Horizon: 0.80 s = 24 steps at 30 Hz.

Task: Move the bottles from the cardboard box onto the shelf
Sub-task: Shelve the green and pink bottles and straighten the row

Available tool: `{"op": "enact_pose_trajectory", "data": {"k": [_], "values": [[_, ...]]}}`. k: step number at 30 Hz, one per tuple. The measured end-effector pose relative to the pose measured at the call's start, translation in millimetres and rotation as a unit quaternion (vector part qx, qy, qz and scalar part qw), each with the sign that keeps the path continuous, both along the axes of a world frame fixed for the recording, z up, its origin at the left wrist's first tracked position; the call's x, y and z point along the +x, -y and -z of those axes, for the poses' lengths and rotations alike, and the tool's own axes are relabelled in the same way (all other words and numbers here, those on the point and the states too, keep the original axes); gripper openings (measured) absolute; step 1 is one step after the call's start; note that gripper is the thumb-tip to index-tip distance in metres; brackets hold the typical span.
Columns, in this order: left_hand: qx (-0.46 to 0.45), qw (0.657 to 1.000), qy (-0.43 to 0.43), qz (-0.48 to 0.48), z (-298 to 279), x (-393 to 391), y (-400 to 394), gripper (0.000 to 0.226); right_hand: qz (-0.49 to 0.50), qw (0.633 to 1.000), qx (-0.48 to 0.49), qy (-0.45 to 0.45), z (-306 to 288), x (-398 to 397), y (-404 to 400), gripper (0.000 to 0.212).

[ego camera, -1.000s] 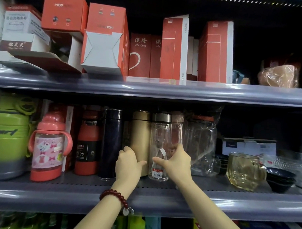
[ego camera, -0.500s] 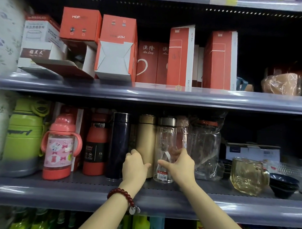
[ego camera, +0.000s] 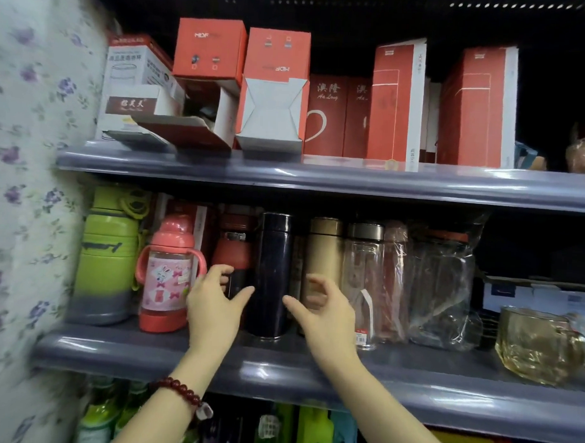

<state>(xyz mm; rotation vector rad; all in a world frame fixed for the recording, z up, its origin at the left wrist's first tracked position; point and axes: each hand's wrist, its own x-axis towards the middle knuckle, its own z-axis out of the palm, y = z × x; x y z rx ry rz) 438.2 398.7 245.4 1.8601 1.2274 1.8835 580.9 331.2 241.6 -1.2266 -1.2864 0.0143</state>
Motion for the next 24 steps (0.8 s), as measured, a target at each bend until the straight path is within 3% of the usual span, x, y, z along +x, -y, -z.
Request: {"op": "enact_pose_trajectory", "data": {"k": [6,13,24], "values": [[-0.037,0.998,-0.024,0.041,11,-20,-11,0.068,-0.005,0.999,-0.019,-0.039,-8,-22,-32,0.058],[-0.079,0.995,-0.039,0.055,10,-19,-26,0.062,0.087,0.995,-0.045,-0.01,-9,-27,-52,0.07],[-0.088,0.992,-0.02,0.086,12,-21,-34,0.061,0.101,0.993,-0.056,-0.018,-7,-28,-62,0.066]]}}
